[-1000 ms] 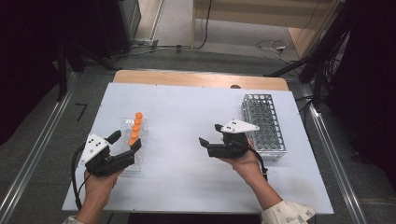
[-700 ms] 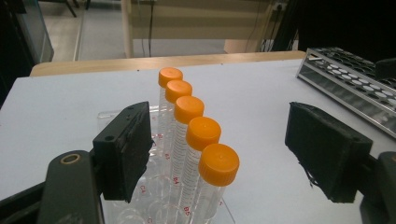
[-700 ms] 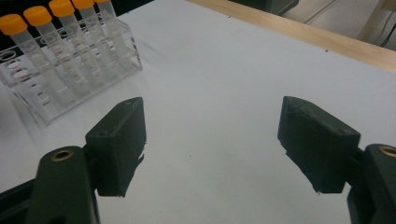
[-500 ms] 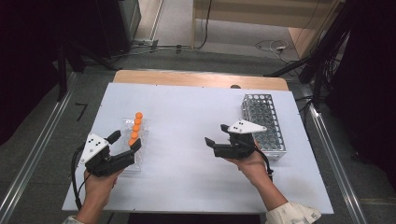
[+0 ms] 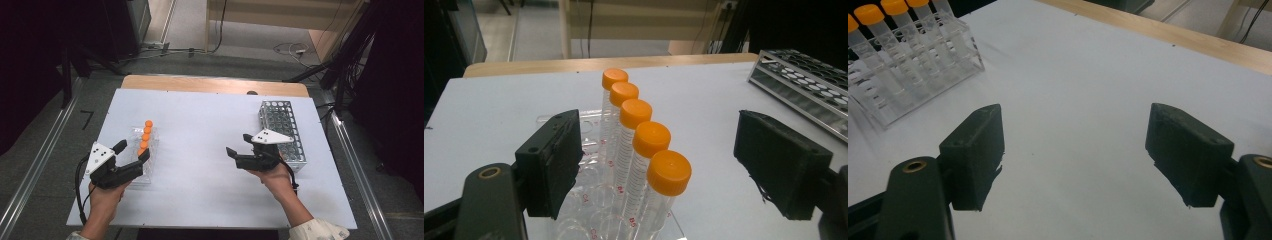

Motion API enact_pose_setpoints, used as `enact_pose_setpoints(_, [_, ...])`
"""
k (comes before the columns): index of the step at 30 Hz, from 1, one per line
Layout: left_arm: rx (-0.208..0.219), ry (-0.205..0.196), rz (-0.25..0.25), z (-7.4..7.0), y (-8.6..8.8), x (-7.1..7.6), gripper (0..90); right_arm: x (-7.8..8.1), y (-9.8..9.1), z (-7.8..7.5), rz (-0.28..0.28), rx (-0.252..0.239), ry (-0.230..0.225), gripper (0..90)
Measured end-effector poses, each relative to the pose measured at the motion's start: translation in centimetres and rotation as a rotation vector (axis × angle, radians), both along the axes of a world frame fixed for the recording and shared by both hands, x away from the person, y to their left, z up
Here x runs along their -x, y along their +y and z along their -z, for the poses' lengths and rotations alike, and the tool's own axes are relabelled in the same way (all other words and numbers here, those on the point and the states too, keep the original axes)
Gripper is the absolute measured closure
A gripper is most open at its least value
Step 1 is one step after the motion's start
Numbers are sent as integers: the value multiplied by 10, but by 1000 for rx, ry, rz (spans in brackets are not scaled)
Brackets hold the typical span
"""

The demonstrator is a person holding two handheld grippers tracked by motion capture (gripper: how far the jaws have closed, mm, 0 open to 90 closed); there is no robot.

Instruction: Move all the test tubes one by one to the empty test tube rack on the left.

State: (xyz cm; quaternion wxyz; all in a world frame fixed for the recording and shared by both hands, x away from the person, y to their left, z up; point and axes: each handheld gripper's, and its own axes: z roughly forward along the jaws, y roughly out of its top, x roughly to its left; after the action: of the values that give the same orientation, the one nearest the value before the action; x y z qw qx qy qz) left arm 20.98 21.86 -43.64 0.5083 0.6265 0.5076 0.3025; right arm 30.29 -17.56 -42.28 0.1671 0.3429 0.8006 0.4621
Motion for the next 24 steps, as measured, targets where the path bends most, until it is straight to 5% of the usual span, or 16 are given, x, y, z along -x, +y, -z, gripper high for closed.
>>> enact_pose_setpoints(24, [-21, -3, -49, 1, 9, 2, 184, 4, -42, -2, 88, -19, -13, 222])
